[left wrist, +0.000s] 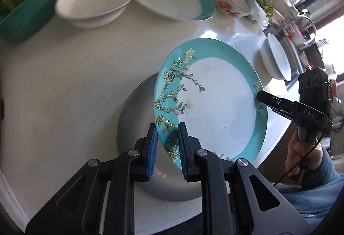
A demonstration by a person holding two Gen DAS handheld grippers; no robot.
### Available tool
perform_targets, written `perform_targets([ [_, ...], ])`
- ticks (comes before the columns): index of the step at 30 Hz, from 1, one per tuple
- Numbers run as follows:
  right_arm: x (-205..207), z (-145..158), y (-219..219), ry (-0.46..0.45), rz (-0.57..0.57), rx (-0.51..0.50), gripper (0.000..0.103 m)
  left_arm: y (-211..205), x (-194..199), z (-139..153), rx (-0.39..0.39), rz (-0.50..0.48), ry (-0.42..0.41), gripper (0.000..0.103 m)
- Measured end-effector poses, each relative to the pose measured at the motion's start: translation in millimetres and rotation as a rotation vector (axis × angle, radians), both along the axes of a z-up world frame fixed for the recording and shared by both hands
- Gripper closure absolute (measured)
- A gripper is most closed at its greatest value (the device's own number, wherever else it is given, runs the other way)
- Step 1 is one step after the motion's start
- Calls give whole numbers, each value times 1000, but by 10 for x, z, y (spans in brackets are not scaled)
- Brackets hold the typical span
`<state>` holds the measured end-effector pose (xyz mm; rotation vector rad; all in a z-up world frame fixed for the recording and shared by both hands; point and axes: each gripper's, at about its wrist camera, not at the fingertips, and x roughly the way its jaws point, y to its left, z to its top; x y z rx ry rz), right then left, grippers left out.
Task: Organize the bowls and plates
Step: 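Lift the teal floral plate with the left tool and lower it onto the grey plate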
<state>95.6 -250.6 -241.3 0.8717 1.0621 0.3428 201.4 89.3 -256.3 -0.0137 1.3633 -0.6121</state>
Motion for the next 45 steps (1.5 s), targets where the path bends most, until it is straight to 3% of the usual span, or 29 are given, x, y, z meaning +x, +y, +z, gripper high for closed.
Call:
perform_targets([
  [13,-68,-163,348,31,94,-41,92,427,-290,-273,45,42,-1,86],
  [23,-91,-219,385,33,106,-98,91,403,-303,-349,77,23,-17,86],
  [28,-100,-127,492,3,152,-208,90,270,-323,-319,124,5,-53,85],
  [38,-101,63,849,-69,307,-544,80,55,-388,-313,245,-41,-121,82],
  [41,-98,80,939,-82,340,-602,75,-21,-410,-324,292,-62,-150,82],
  [45,-88,91,1013,-95,365,-649,73,-46,-397,-344,298,-56,-162,82],
])
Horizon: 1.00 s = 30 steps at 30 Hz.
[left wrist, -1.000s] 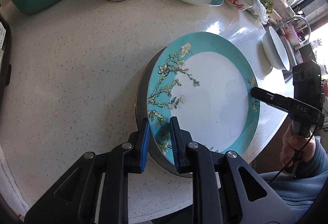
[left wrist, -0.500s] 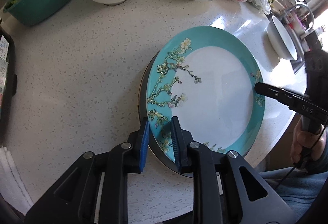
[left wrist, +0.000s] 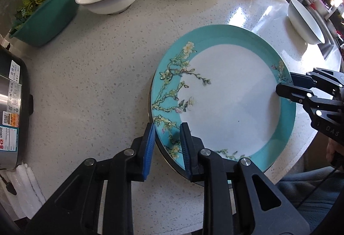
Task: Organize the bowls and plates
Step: 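Lift the teal floral plate with the left tool and lower it onto the grey plate, then move the left tool to the other teal floral plate and grip its rim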
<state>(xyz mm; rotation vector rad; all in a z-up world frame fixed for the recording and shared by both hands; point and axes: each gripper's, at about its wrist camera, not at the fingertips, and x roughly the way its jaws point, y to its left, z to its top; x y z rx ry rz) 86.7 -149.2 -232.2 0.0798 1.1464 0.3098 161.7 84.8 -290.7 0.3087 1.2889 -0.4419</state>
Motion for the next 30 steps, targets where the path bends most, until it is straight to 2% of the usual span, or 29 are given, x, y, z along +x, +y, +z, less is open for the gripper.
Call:
perform_targets([
  [8,-9,5,-17,-6,9,13,73,-7,-19,-6,10,11,-20,82],
  [9,-10,6,-12,-9,13,10,72,-4,-17,-4,12,13,-22,80],
  [13,-19,15,26,-13,34,-18,71,-16,-35,2,29,22,-33,79],
  [19,-24,22,143,-25,86,-119,66,-44,-46,-4,31,40,-42,79],
  [22,-27,10,211,-22,123,-181,60,-41,-49,-11,30,45,-43,79],
  [26,-26,-5,267,-22,144,-226,58,-5,-39,-2,11,47,-39,79],
  [30,10,26,224,-11,114,-205,58,114,7,21,-60,59,-9,79],
])
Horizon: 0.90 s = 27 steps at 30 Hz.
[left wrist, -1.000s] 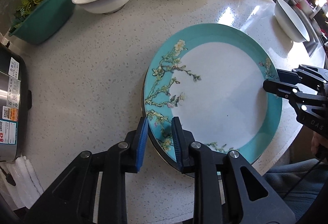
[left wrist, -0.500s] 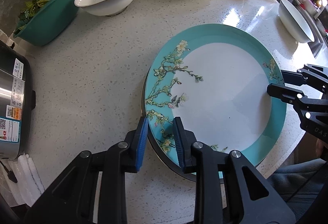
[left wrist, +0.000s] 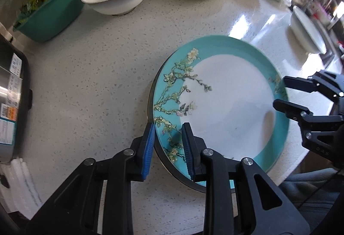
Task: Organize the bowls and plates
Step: 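Move the left tool to the other teal floral plate and grip its rim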
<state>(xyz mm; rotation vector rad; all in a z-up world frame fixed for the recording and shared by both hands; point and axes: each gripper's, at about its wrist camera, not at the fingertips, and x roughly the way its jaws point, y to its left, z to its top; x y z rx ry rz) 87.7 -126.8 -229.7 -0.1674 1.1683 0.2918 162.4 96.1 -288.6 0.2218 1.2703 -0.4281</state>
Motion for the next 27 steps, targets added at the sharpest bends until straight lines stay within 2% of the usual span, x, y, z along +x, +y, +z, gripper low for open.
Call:
perform_targets([
  [2,11,108,-64,-20,-26,15,58,81,13,104,-47,18,-8,78],
  [3,16,180,-109,-39,-43,23,57,133,20,198,-82,29,-32,70],
  [4,36,236,-156,-54,-57,33,52,174,27,282,-115,38,-49,48],
  [5,66,326,-235,-68,-79,55,41,225,50,392,-166,49,-69,39],
  [6,91,389,-296,-76,-98,76,36,264,82,488,-214,56,-88,30],
  [7,130,491,-407,-92,-134,127,29,290,133,593,-263,57,-102,30],
  [9,200,643,-601,-114,-191,231,25,286,292,812,-348,38,-106,30],
  [11,331,778,-810,-120,-251,328,17,255,485,1037,-442,10,-103,30],
  [12,402,829,-930,-124,-284,392,16,232,600,1147,-464,-6,-113,30],
  [17,799,761,-1339,-96,-427,645,11,-10,1364,1649,-401,-89,-211,30],
  [19,956,635,-1487,-79,-507,747,10,-141,1700,1715,-371,-114,-190,30],
  [21,1083,508,-1569,-51,-563,801,9,-291,2109,1689,-320,-109,-146,29],
  [24,1225,381,-1571,-42,-567,801,9,-585,2530,1506,-202,-123,-71,25],
  [25,1264,320,-1583,-30,-579,802,8,-695,2648,1425,-142,-140,-57,25],
  [27,1328,199,-1630,-4,-611,830,8,-867,2816,1291,-86,-198,-42,25],
])
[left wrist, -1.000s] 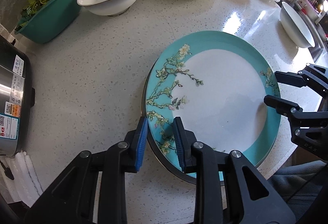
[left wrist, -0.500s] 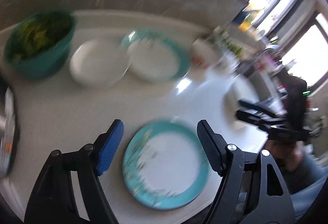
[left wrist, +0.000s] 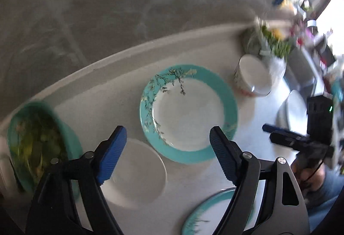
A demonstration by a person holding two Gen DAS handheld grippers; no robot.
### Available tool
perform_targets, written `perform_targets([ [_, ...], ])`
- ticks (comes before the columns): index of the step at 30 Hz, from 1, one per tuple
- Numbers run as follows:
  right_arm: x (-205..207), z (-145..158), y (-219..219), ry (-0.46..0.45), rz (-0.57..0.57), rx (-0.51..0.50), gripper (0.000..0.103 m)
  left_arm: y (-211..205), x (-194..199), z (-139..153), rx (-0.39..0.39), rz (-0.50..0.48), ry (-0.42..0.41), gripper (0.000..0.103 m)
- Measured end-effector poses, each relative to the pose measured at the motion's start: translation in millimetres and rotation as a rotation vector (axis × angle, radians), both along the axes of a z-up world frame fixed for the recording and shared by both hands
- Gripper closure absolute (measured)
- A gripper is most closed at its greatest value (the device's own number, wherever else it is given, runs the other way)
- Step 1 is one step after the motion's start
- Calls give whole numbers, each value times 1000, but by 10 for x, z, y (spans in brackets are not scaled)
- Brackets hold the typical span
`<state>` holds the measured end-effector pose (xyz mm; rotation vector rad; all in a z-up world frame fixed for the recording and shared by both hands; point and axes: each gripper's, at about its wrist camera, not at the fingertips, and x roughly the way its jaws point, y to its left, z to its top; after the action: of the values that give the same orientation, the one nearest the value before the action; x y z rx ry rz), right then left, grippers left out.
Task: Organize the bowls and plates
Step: 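Move the left tool to the other teal floral plate and grip its rim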
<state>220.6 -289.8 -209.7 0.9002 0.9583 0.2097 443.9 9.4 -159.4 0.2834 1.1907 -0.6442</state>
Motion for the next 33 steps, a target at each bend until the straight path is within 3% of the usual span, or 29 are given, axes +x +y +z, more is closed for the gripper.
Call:
perform_targets([
  [4,136,-225,-9,52,-33,12,8,-146,335,-272,90,-52,27,25],
  [9,263,-382,5,66,-47,25,10,-33,621,-518,18,-34,124,25],
  [15,323,-536,-3,103,-69,24,14,-111,779,-923,31,-91,202,26],
  [17,318,-562,-17,94,-77,40,15,-147,785,-1026,19,-111,215,35],
  [19,326,-555,-20,86,-77,35,15,-198,793,-1124,30,-129,227,54],
  [24,379,-570,33,74,-73,31,19,-231,818,-1191,42,-133,218,59],
  [30,450,-626,67,79,-64,49,38,-249,823,-1325,80,-136,234,66],
  [33,452,-677,37,85,-81,71,55,-284,830,-1368,81,-134,232,68],
])
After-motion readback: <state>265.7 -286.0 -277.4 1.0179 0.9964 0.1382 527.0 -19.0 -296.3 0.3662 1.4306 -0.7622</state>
